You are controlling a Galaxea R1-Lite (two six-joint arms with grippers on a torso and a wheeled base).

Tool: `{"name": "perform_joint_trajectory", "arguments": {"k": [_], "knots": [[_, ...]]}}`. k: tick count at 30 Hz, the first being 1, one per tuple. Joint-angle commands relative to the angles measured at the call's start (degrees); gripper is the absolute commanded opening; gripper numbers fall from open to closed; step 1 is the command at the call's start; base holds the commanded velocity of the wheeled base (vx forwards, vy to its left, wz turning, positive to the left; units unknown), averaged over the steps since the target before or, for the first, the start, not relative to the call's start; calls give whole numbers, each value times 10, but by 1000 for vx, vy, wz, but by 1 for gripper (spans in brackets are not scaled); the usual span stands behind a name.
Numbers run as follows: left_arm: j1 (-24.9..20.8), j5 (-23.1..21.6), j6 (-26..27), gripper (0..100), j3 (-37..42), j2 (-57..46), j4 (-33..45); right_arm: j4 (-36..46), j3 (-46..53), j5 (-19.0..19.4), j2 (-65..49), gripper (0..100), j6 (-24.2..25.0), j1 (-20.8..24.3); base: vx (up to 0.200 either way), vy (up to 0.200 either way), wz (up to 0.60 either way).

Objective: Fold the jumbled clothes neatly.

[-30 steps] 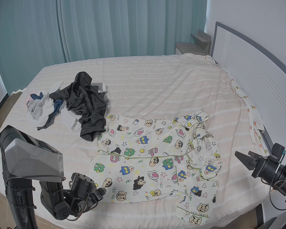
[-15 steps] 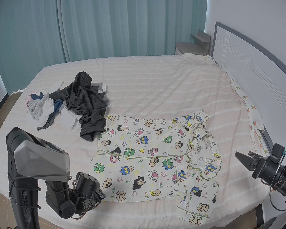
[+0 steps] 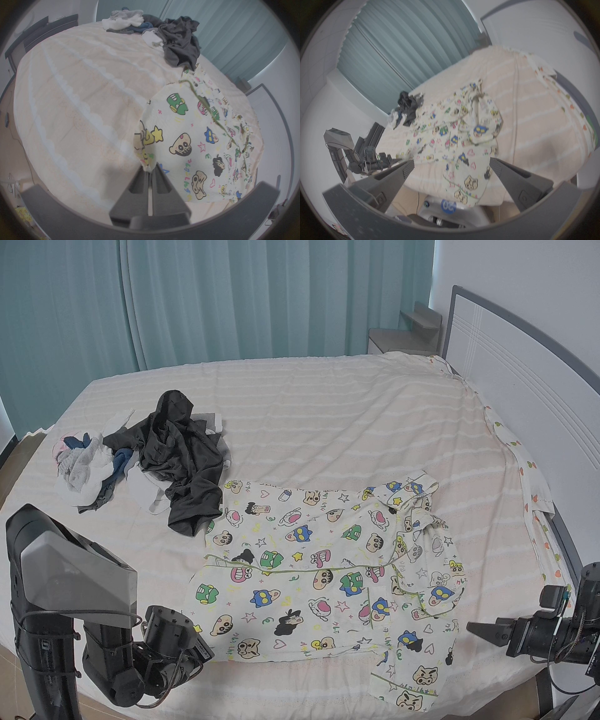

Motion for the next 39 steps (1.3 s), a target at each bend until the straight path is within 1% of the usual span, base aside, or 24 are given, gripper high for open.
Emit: {"name": "perform_joint_trajectory", "arguments": {"k": [1,3,6,7,8,10,14,16,19,20,21,23,24,26,27,30,39], "knots": [[1,2,15,0,60,16,-76,31,-2,46,99,100,-6,-41,0,0,0],[1,2,16,0,76,36,-119,31,-9,52,131,100,-14,-55,0,0,0],[1,2,16,0,80,40,-127,31,-10,53,138,100,-15,-57,0,0,0],[5,5,20,0,95,84,-192,25,-18,63,231,100,-51,-66,0,0,0],[8,7,22,0,95,89,-196,18,-20,64,250,100,-62,-68,0,0,0],[13,6,26,0,95,94,-196,-3,-24,70,281,100,-79,-78,0,0,0],[14,3,22,0,95,94,-196,-25,-25,80,331,100,-101,-82,0,0,0],[14,1,21,0,95,94,-196,-55,-26,81,378,100,-125,-82,0,0,0],[12,0,21,0,95,94,-196,-77,-28,82,417,100,-133,-81,0,0,0],[10,-1,21,0,95,94,-196,-114,-31,87,457,100,-135,-81,0,0,0],[10,-1,21,0,95,94,-196,-128,-31,88,468,100,-135,-81,0,0,0],[10,-1,21,0,95,94,-196,-128,-31,88,468,100,-135,-81,0,0,0],[9,-1,20,0,95,95,-196,-210,-20,110,513,100,-134,-78,0,0,0],[9,-1,20,0,95,95,-196,-227,-17,115,524,100,-135,-76,0,0,0],[9,-1,20,0,95,95,-196,-249,-16,117,545,100,-135,-74,0,0,0],[9,-1,20,0,95,95,-196,-267,-10,119,559,100,-137,-69,0,0,0],[9,-10,20,0,95,94,-196,-285,-12,124,580,100,-152,-55,0,0,0]]}}
